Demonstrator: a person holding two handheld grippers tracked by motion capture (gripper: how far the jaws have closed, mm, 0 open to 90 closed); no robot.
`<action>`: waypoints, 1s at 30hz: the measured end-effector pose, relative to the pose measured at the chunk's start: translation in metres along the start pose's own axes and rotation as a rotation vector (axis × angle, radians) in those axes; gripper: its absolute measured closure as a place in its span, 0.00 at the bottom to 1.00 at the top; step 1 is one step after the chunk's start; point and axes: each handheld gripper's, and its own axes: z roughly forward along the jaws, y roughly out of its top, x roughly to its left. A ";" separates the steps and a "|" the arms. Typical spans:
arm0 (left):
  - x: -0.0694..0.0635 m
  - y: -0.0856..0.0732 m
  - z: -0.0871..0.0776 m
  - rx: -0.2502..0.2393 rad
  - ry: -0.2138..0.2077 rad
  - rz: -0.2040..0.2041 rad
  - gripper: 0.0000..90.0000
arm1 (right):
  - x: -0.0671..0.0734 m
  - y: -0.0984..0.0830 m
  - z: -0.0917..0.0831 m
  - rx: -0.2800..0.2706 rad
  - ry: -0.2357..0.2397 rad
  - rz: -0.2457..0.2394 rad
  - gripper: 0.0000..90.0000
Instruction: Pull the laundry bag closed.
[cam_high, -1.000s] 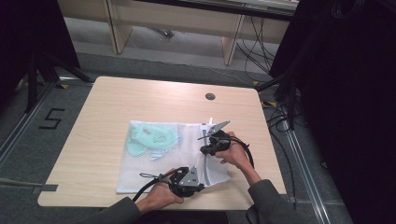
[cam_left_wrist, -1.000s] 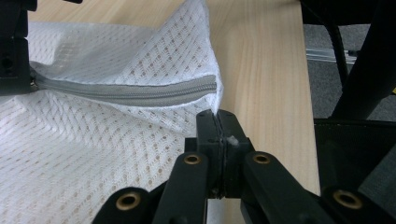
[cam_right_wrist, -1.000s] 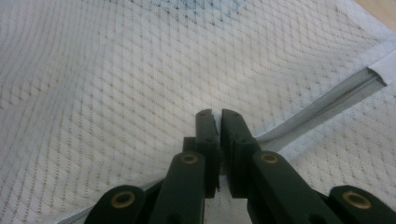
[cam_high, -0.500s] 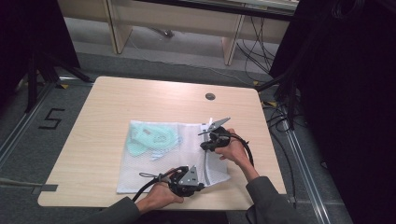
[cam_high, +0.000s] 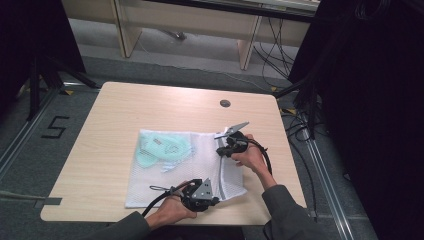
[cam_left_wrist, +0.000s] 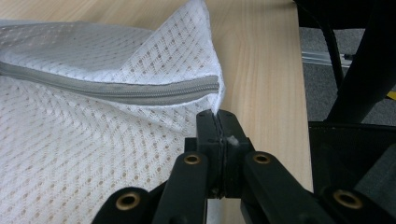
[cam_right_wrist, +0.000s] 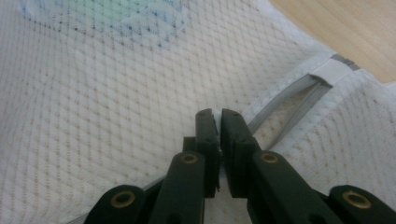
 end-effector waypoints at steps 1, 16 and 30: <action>-0.001 0.000 0.000 -0.011 -0.005 -0.010 0.99 | 0.000 0.000 0.001 0.001 -0.011 0.008 0.96; -0.001 0.001 0.000 -0.010 -0.015 -0.010 0.99 | -0.013 0.009 0.005 -0.017 -0.036 0.031 0.96; -0.003 0.002 -0.001 -0.019 -0.021 -0.015 0.99 | -0.024 0.011 0.010 -0.025 -0.041 0.033 0.96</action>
